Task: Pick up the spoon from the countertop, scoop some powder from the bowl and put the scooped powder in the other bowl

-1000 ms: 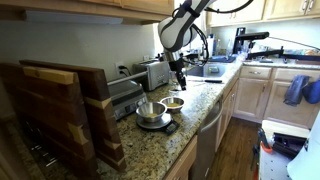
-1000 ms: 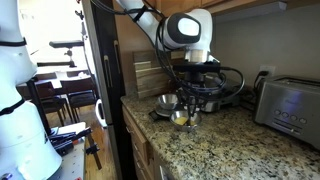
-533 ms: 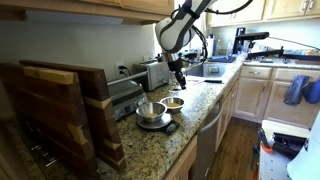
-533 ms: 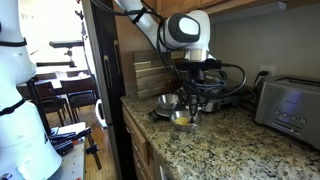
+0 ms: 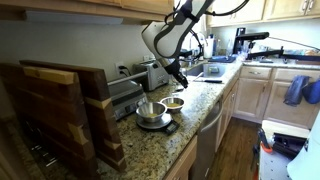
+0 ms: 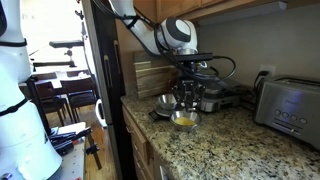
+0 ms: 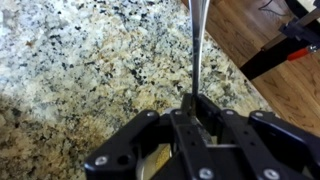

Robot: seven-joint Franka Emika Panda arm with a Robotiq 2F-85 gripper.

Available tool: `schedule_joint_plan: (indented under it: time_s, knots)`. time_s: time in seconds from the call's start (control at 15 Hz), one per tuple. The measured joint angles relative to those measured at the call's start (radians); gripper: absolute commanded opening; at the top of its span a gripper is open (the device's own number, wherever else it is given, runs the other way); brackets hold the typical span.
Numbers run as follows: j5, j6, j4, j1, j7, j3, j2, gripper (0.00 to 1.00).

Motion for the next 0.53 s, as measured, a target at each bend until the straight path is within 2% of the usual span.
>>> schedule_joint_plan:
  time_s: [0.27, 0.53]
  knots:
    - [-0.160, -0.058, 0.005, 0.048, 0.076, 0.013, 0.043, 0.04]
    - [-0.278, -0.071, 0.014, 0.068, 0.143, 0.031, 0.100, 0.04]
